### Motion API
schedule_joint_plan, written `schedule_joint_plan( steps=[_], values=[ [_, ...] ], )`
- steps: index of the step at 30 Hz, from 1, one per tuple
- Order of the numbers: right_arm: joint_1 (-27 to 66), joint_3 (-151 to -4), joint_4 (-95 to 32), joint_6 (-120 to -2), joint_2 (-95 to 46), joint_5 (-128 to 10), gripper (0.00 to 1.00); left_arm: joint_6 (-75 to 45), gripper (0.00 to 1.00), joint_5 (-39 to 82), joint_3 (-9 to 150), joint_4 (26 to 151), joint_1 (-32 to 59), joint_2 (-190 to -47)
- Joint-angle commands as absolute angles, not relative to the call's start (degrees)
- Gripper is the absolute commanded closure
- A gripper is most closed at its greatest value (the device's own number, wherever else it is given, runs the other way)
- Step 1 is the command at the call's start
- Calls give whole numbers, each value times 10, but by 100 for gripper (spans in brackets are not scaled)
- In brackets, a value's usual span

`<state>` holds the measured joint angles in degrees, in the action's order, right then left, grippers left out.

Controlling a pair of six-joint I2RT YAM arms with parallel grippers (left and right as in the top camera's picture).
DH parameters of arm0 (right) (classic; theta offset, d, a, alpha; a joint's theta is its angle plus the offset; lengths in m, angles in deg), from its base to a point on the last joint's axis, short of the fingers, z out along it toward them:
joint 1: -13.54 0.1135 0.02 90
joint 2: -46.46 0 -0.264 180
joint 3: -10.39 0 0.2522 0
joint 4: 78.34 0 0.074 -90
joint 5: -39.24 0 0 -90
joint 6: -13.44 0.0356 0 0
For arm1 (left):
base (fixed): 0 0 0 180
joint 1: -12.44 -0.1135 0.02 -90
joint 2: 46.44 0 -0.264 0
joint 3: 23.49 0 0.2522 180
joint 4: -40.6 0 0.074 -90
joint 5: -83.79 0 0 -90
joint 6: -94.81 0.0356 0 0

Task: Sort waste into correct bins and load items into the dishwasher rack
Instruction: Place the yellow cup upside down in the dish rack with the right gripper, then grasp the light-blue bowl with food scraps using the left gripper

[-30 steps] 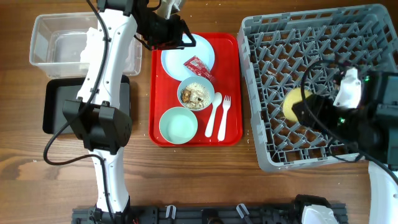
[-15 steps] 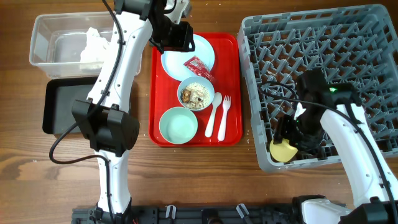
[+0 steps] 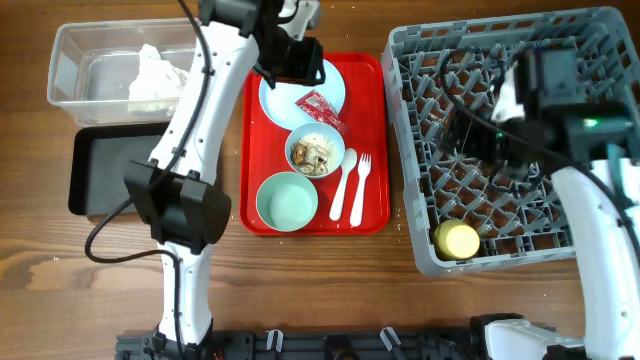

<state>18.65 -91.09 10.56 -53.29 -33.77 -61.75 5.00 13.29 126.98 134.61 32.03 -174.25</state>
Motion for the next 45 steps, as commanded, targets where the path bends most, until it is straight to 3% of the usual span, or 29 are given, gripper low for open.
schedule_joint_plan(
  steps=[1,4,12,16,19,22,27,34,38,45],
  values=[
    [206,-956,64,-554,-336,-659,10,31,49,113,1271,1338,328,-1738],
    [258,-956,21,-539,-346,-656,11,29,43,108,1271,1330,329,-1770],
    [286,-956,12,-524,-384,-637,11,-25,48,112,1271,1412,343,-1802],
    [264,-956,21,-525,-383,-585,11,-142,51,100,1271,1410,387,-1805],
    [217,-956,26,-536,-383,-589,10,-235,52,-16,1271,1408,435,-1810],
    [179,-956,45,-570,-383,-612,7,-319,58,-122,1271,1400,478,-1823],
    [163,-956,66,-573,-383,-612,7,-321,67,-123,1271,1375,497,-1880],
    [163,-956,67,-575,-383,-612,5,-332,73,-123,1271,1361,495,-1952],
    [163,-956,67,-584,-383,-612,5,-332,96,-123,1271,1354,495,-1953],
    [163,-956,66,-585,-383,-612,5,-329,96,-90,1271,1406,486,-1892]
  ],
)
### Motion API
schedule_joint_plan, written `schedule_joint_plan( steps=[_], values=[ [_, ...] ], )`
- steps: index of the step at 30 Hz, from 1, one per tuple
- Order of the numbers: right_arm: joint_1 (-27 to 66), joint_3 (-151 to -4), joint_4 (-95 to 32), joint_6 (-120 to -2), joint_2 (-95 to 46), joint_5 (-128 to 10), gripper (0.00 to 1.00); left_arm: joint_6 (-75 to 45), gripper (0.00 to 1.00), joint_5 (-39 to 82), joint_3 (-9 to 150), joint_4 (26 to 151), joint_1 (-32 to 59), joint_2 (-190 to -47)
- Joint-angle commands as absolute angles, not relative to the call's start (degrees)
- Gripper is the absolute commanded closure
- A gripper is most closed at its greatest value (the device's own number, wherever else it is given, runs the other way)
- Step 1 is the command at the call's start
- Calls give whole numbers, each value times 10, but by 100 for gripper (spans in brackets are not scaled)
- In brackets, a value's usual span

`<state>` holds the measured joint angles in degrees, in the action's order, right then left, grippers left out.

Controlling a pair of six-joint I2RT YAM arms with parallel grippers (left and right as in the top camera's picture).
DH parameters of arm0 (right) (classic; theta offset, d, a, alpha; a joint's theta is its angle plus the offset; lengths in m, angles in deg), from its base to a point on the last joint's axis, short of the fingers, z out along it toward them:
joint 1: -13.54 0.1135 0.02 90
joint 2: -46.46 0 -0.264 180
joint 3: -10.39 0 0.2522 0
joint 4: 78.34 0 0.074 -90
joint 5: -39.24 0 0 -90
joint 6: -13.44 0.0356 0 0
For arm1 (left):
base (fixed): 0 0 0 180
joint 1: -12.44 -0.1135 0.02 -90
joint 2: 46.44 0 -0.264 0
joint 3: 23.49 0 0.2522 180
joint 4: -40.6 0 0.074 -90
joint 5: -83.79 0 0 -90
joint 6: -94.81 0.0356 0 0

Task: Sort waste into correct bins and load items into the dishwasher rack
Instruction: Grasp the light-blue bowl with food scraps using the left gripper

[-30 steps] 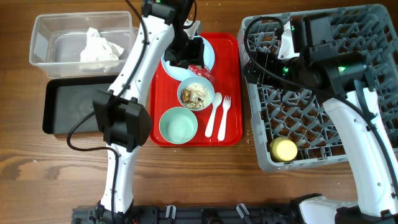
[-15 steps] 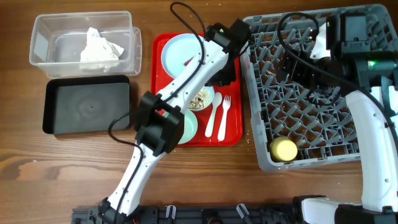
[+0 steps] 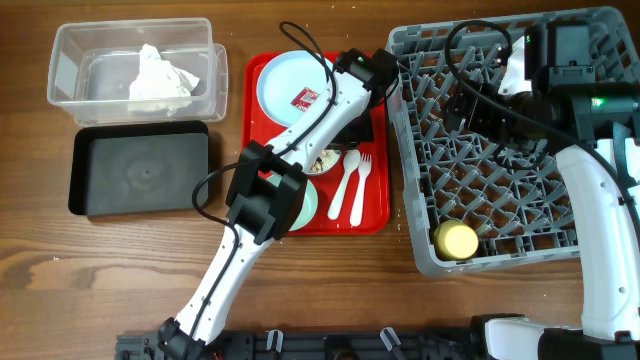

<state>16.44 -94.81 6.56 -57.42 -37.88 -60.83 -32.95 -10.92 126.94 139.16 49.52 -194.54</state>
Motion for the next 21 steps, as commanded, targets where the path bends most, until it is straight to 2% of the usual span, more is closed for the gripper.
schedule_joint_plan(
  steps=[1,7,10,12,16,21],
  values=[
    [163,-956,67,-586,-383,-612,5,-310,96,-86,1271,1413,484,-1862],
    [163,-956,66,-585,-383,-612,4,-249,96,-60,1271,1465,420,-1717],
    [163,-956,66,-584,-383,-612,4,-206,96,-44,1271,1509,342,-1691],
    [163,-956,67,-584,-383,-612,4,-144,96,49,1246,1509,241,-1691],
    [163,-956,66,-586,-383,-612,4,-94,96,87,1181,1508,145,-1691],
    [163,-956,66,-585,-383,-612,4,-26,96,197,1046,1440,34,-1691]
  ],
)
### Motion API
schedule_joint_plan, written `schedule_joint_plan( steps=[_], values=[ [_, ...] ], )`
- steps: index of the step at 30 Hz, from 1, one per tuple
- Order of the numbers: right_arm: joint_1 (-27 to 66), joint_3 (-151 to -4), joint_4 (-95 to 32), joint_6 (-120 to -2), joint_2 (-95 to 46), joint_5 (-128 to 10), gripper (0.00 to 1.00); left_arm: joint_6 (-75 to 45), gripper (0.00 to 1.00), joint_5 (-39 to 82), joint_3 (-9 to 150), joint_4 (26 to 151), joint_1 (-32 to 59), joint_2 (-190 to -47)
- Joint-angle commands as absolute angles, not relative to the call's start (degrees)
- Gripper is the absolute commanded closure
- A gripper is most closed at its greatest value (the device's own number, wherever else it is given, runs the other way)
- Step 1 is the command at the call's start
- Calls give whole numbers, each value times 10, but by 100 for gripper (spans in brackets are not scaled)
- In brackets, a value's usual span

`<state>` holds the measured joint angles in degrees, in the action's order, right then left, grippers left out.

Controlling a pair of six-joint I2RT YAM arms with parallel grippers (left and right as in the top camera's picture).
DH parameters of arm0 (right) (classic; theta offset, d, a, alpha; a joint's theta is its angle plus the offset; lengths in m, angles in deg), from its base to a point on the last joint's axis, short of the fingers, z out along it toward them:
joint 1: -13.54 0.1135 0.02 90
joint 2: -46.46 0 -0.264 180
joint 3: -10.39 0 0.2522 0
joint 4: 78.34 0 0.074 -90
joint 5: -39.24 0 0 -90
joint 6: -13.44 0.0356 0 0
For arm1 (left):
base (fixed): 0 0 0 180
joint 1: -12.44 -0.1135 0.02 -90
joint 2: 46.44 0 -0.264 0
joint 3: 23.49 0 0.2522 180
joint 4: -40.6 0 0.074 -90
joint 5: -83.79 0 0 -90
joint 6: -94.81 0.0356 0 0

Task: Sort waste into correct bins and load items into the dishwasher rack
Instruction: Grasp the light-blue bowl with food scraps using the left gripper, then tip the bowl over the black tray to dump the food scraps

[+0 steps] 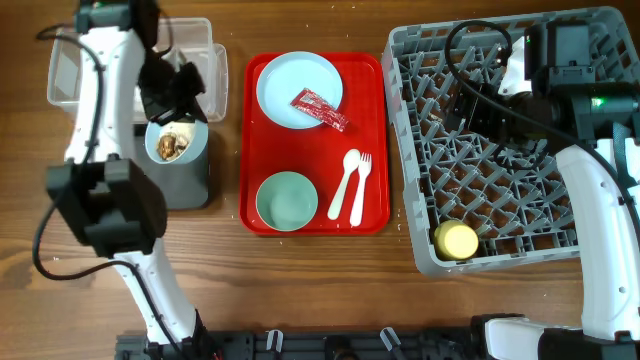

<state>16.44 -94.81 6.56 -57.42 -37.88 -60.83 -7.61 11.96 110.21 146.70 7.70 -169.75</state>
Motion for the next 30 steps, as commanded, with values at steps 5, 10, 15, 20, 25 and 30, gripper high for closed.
schedule_joint_plan(
  steps=[5,10,15,20,25,30],
  values=[
    [163,-956,66,-584,-383,-612,4,-9,96,218,938,1372,-8,-1688],
    [163,-956,66,-581,-383,-615,4,117,96,359,906,1364,-59,-1669],
    [163,-956,61,-581,-383,-635,4,307,96,489,905,1462,-124,-1654],
    [163,-956,62,-581,-383,-644,4,406,96,592,843,1482,-223,-1655],
    [163,-956,62,-581,-383,-645,4,436,96,676,756,1445,-295,-1655],
    [163,-956,62,-581,-383,-647,4,436,96,760,715,1464,-338,-1655]
  ],
)
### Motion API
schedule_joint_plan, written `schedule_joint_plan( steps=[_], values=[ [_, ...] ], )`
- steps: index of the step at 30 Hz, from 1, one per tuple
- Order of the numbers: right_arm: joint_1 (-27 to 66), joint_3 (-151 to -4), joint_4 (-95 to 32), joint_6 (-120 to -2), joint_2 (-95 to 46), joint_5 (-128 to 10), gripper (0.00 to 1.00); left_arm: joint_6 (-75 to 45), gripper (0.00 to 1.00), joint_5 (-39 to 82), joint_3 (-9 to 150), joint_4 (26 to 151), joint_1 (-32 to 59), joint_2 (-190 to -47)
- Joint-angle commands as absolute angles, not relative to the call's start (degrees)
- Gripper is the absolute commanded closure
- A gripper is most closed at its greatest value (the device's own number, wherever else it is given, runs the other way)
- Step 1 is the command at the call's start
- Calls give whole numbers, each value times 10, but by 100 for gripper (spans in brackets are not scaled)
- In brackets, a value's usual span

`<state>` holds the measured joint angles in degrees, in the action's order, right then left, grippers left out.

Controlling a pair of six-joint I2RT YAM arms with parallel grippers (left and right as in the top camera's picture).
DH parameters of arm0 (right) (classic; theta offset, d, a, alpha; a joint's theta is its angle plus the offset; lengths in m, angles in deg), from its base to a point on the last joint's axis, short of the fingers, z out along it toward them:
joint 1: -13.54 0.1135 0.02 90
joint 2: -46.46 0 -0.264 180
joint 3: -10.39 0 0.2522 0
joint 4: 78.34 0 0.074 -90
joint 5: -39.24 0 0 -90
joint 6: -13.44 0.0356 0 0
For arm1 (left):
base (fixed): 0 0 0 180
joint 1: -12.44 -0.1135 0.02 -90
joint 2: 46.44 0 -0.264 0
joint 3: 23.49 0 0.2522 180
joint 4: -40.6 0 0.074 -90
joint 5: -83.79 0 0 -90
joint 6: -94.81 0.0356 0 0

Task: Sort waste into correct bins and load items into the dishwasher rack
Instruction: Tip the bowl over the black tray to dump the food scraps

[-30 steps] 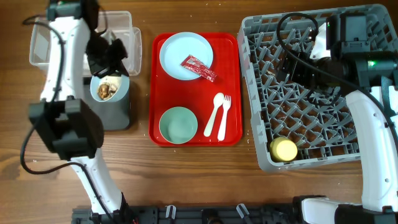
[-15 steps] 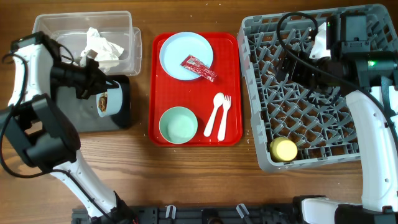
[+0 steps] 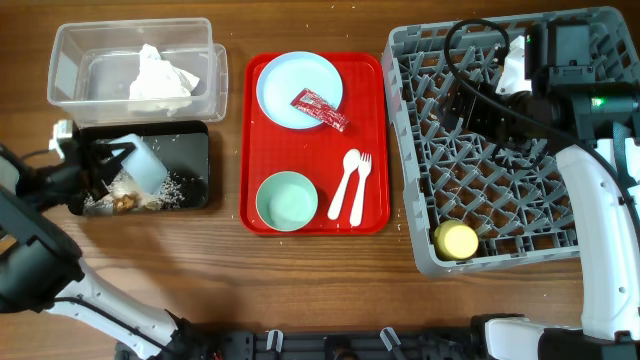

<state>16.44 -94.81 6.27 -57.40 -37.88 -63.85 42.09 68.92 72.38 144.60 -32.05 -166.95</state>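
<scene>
My left gripper (image 3: 112,160) is shut on a pale bowl (image 3: 148,162), which is tipped on its side over the black bin (image 3: 190,150). Food scraps (image 3: 130,200) and rice grains lie on the bin's floor. The red tray (image 3: 375,120) holds a light blue plate (image 3: 290,80) with a red sachet (image 3: 320,108), a green bowl (image 3: 287,198), and a white spoon (image 3: 344,185) and fork (image 3: 361,182). My right gripper (image 3: 468,108) hangs over the back of the grey dishwasher rack (image 3: 420,200); its jaws are not clear from above.
A clear bin (image 3: 70,50) with crumpled tissue (image 3: 160,72) stands behind the black bin. A yellow cup (image 3: 455,240) sits in the rack's front left corner. The right arm's cable loops over the rack's back.
The bowl was upright with food in it over the black bin's back edge. Now it is tipped sideways lower in the bin, and the scraps lie on the bin floor. The right arm is unchanged.
At first the food bowl stood mid-tray with my left gripper above the plate. Then the left arm reached over the bowl on the tray. Later the bowl was held over the black bin. Now it is tipped and its food lies in the bin.
</scene>
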Motion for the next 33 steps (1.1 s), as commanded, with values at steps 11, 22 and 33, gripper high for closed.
schedule_joint_plan(
  steps=[11,22,33],
  values=[
    [163,-956,59,-581,-383,-650,4,406,96,806,715,1475,-329,-1653],
    [163,-956,49,-600,-383,-650,4,479,96,694,842,1505,-161,-1576],
    [163,-956,62,-631,-383,-648,1,426,96,680,858,1493,-76,-1557]
  ],
)
